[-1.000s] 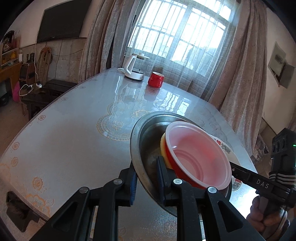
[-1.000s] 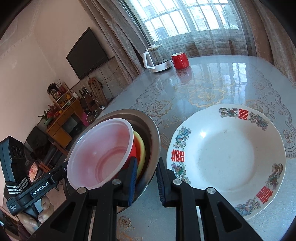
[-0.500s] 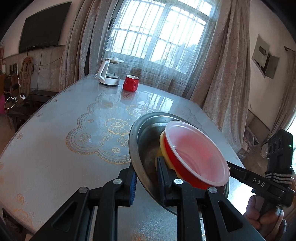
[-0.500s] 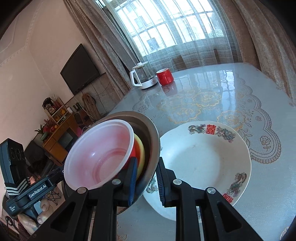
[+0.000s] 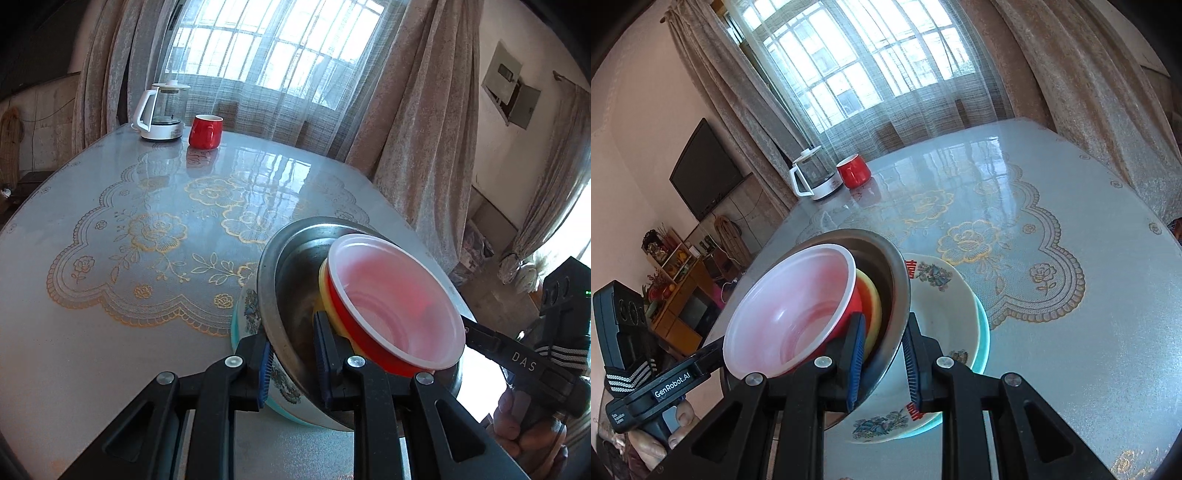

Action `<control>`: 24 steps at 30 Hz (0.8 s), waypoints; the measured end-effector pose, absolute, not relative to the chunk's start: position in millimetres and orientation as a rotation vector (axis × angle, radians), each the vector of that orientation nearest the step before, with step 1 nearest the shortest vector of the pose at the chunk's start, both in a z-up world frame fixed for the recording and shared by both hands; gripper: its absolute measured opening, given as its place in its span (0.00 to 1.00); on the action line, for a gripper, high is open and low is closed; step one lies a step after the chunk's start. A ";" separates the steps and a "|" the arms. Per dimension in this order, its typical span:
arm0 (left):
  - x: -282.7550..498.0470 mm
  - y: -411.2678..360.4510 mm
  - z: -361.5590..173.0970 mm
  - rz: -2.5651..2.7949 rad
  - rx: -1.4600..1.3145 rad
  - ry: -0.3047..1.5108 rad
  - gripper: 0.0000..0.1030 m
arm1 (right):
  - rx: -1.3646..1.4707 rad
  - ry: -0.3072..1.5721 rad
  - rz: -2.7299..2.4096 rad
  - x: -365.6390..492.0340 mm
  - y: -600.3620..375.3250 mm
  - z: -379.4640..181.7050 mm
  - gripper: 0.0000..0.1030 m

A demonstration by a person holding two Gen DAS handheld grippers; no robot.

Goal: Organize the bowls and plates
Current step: 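Carry the basin with the right tool onto the double-happiness plate stack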

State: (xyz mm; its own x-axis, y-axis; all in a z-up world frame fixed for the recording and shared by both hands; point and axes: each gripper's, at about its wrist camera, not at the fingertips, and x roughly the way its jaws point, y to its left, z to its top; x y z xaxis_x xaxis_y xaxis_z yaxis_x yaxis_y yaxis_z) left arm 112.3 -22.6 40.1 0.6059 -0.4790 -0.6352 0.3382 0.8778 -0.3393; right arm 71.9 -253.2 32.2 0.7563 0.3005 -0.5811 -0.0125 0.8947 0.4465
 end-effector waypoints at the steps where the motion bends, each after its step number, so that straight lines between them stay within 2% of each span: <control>1: 114.1 -26.2 37.4 -0.477 -0.188 0.796 0.20 | 0.442 0.700 0.169 72.8 -256.0 30.0 0.21; 11: 126.4 -43.3 9.9 -0.455 -0.163 0.869 0.21 | 0.429 0.737 0.117 81.7 -264.0 10.5 0.21; 24: 125.5 -44.7 2.8 -0.419 -0.155 0.893 0.23 | 0.451 0.755 0.127 89.6 -263.2 -0.3 0.19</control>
State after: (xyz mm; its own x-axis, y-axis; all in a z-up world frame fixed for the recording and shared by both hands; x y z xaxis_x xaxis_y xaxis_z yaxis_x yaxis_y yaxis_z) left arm 125.5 -44.7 2.8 0.5526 -0.4167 -0.7218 0.2897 0.9081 -0.3024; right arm 89.6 -263.2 -0.3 0.7257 0.2705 -0.6326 0.0482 0.8972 0.4390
